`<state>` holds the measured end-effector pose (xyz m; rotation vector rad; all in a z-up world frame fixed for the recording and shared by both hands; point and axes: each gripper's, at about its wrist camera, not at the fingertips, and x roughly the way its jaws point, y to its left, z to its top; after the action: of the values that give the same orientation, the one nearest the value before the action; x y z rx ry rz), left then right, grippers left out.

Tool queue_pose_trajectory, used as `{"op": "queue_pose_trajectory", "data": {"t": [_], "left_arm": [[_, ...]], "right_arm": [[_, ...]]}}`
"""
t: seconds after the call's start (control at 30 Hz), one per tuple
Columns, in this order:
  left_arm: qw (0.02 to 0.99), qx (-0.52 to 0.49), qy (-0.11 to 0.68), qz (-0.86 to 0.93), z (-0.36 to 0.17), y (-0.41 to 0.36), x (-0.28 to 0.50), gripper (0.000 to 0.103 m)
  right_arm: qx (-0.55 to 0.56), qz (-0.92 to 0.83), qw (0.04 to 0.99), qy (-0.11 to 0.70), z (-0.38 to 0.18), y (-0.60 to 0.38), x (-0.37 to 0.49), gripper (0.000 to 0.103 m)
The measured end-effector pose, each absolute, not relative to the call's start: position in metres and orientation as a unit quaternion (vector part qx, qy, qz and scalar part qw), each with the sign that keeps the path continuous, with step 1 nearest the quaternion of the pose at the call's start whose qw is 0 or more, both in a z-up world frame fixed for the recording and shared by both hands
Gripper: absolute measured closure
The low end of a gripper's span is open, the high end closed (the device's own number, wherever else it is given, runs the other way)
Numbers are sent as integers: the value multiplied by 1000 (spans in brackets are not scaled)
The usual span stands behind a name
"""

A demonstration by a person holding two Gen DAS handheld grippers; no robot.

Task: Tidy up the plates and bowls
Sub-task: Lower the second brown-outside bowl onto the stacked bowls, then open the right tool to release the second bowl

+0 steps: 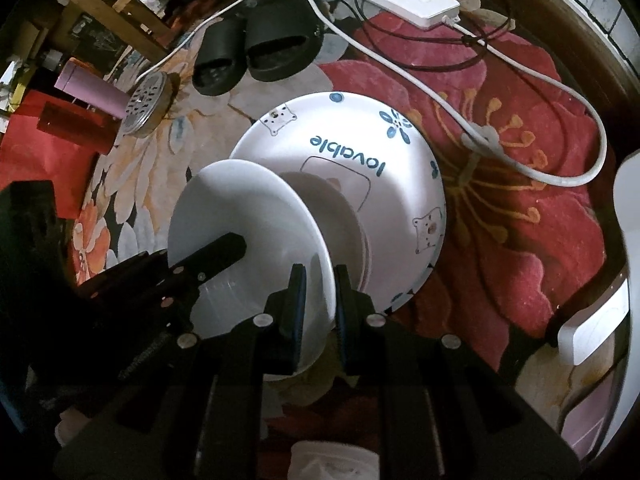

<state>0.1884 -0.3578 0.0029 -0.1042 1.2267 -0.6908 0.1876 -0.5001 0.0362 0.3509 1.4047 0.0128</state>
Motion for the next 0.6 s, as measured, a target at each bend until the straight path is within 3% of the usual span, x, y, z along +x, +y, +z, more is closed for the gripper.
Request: {"op": "queue_pose_trajectory", "data": {"t": [0.13, 0.23, 0.3, 0.37, 0.4, 0.43, 0.47, 0.5, 0.6], "left_arm": [[755, -59, 568, -321, 2, -354, 190, 90], [750, -70, 572, -325, 2, -351, 192, 83], [739, -89, 575, -338, 2, -349, 193, 69], [728, -105, 577, -355, 3, -350, 193, 44], [728, -105, 576, -355, 4, -351, 193, 42], [736, -98, 573, -346, 7, -350, 192, 32], [742, -95, 570, -339, 8, -348, 194, 14], [741, -103, 568, -341, 9, -345, 196, 5], [750, -127, 557, -333, 11, -333, 203, 1]], "right_arm": [[158, 1, 751, 641, 35, -502, 191, 90], [147, -2, 754, 640, 35, -500, 191, 90], [136, -3, 758, 638, 35, -497, 192, 90], [126, -4, 761, 636, 36, -494, 193, 90], [123, -4, 762, 635, 36, -493, 194, 90], [119, -4, 764, 634, 37, -492, 194, 92], [109, -8, 767, 632, 38, -490, 195, 92], [102, -12, 770, 630, 39, -490, 195, 92], [95, -20, 773, 627, 42, -493, 195, 92]]}}
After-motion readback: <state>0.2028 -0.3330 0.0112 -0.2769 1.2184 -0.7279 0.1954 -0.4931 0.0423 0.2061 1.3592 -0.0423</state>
